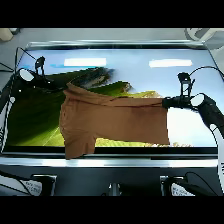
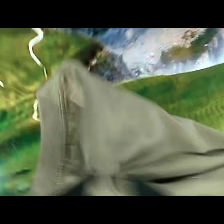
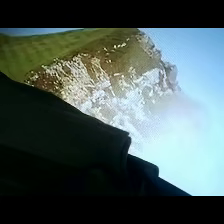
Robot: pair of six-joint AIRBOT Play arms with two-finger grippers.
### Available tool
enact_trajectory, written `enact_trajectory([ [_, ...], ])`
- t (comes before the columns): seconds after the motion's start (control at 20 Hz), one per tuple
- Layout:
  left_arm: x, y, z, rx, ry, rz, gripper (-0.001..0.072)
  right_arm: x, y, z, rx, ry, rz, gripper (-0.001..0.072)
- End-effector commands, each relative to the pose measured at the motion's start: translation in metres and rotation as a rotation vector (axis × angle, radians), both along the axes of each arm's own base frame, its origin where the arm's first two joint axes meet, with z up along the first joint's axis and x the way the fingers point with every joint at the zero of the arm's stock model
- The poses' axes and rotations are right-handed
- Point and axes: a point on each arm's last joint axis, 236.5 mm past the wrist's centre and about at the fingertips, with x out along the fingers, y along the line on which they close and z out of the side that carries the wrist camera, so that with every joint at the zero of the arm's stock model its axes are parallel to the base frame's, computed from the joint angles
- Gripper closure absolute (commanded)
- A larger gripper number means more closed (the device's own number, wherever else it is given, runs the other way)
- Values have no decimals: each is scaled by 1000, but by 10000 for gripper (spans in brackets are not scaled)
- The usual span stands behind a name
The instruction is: Fold the shirts.
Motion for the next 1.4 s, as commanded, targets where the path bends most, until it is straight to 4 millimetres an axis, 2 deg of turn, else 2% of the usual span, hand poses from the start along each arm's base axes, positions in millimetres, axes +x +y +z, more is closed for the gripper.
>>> enact_trajectory([
  [0.0, -30, 8, -13, -19, 170, -1, 49, -12, 4, 3, 16, 63, 40, 271],
  [0.1, -68, 43, -11, 23, 318, -19, 52, -37, -19, 20, -33, 152, 85, 216],
  [0.15, -93, 61, -10, 27, 403, -13, 52, -54, -27, 23, -27, 209, 108, 226],
  [0.2, -118, 74, -10, 8, 478, 7, 70, -82, -31, 19, 6, 306, 141, 238],
  [0.3, -158, 80, -18, -36, 559, 34, 303, -136, -29, 3, 57, 495, 229, 305],
  [0.35, -179, 78, -32, -43, 582, 39, 315, -158, -23, -8, 75, 564, 278, 305],
  [0.4, -194, 74, -47, -53, 598, 53, 284, -171, -16, -17, 104, 604, 287, 304],
  [0.45, -207, 66, -60, -77, 613, 56, 148, -179, -8, -24, 139, 626, 289, 303],
  [0.5, -216, 53, -70, -121, 613, 38, 135, -186, -1, -29, 174, 643, 290, 302],
  [0.6, -216, 32, -82, -214, 585, 40, 159, -192, 4, -33, 196, 661, 293, 302],
  [0.65, -213, 26, -84, -248, 573, 62, 188, -193, 4, -33, 197, 664, 295, 302],
  [0.75, -211, 23, -87, -255, 561, 72, 187, -193, 4, -33, 197, 665, 294, 301],
  [0.85, -212, 20, -90, -255, 572, 66, 188, -196, -6, -37, 152, 686, 277, 269],
  [0.9, -213, 19, -93, -256, 583, 64, 187, -199, -17, -41, 113, 710, 241, 215],
  [1.0, -215, 15, -98, -258, 602, 52, 188, -201, -33, -46, 46, 728, 212, 208],
  [1.1, -216, 9, -102, -249, 608, 34, 213, -200, -34, -48, 42, 727, 210, 208],
  [1.2, -209, 6, -106, -231, 581, 33, 351, -204, -33, -55, 55, 751, 213, 201],
  [1.25, -206, 4, -107, -223, 569, 33, 356, -206, -29, -60, 73, 764, 223, 195],
  [1.3, -205, 3, -108, -218, 562, 33, 468, -207, -25, -65, 95, 772, 233, 158],
  [1.35, -205, 2, -108, -216, 560, 27, 614, -207, -20, -68, 121, 780, 243, 157],
])
